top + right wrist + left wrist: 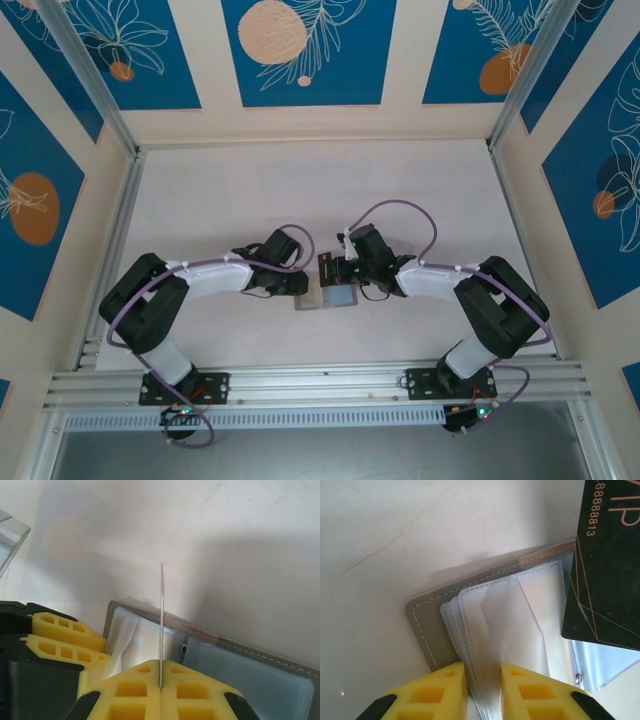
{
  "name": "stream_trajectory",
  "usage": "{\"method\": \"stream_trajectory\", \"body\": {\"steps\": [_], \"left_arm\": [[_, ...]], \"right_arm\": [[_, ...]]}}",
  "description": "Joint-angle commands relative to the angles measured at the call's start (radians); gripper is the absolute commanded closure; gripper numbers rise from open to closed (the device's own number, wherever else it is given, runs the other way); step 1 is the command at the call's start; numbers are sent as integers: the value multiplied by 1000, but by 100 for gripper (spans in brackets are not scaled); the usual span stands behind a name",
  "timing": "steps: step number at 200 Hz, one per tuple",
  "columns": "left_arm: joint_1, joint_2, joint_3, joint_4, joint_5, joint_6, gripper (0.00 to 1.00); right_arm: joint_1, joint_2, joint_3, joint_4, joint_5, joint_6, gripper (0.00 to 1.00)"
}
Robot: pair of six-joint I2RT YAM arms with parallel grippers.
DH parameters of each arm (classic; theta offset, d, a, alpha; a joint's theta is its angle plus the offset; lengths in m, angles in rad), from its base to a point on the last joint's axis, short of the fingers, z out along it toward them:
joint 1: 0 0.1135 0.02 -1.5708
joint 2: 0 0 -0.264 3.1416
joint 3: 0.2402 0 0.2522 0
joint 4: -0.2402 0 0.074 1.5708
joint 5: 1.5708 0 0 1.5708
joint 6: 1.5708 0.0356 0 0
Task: Put the credit cards into the card holder
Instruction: Insert the credit card into the card slot.
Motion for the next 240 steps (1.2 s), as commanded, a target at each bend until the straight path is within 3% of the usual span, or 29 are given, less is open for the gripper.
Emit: {"method": "stream_trajectory", "body": {"steps": [1,66,240], "left_arm": [[-13,50,-29,-122,-23,16,79],[-14,52,-26,-123,-23,14,79],[-15,71,-20,-125,-18,13,80]], "right_arm": [[13,14,-14,3,14,9,100],[24,3,-58,30,16,38,100],[-2,-11,-209,222,-121,240,100]]}}
